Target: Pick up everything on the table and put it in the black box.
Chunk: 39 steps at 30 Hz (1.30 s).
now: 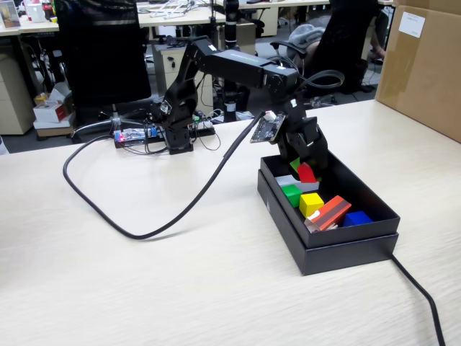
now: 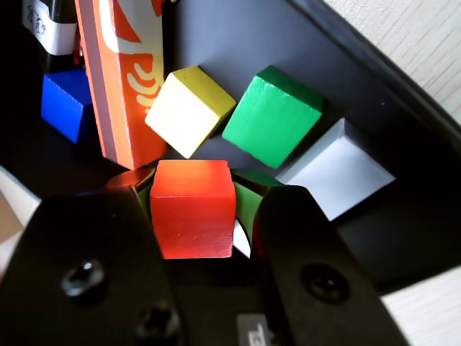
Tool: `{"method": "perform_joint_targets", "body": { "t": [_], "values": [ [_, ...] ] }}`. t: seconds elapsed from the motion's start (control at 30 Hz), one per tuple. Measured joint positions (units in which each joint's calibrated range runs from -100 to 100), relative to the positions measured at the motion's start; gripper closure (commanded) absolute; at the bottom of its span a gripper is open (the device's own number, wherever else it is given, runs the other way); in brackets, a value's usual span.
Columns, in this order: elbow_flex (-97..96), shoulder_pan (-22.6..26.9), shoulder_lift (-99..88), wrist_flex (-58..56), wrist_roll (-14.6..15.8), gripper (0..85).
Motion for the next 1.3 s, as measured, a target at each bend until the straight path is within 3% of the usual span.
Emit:
{"method": "perform_joint_targets", "body": {
  "t": [0.13, 0.23, 0.43, 0.67, 0.87, 1.1, 1.3],
  "values": [
    [-0.1, 0.1, 1.6, 0.2, 0.0, 73.0],
    [-0.1, 0.5, 2.2, 0.2, 0.0, 58.9],
    [0.0, 0.7, 2.2, 0.2, 0.0, 44.8],
    [-0.2, 0.5, -1.3, 0.2, 0.0, 43.5],
    [-7.4, -0.6, -23.3, 0.2, 0.0, 43.5],
    [-23.7, -6.9, -48.7, 0.5, -2.1, 36.8],
    [-42.7, -12.9, -63.2, 3.0, -3.6, 36.3]
  ]
}}
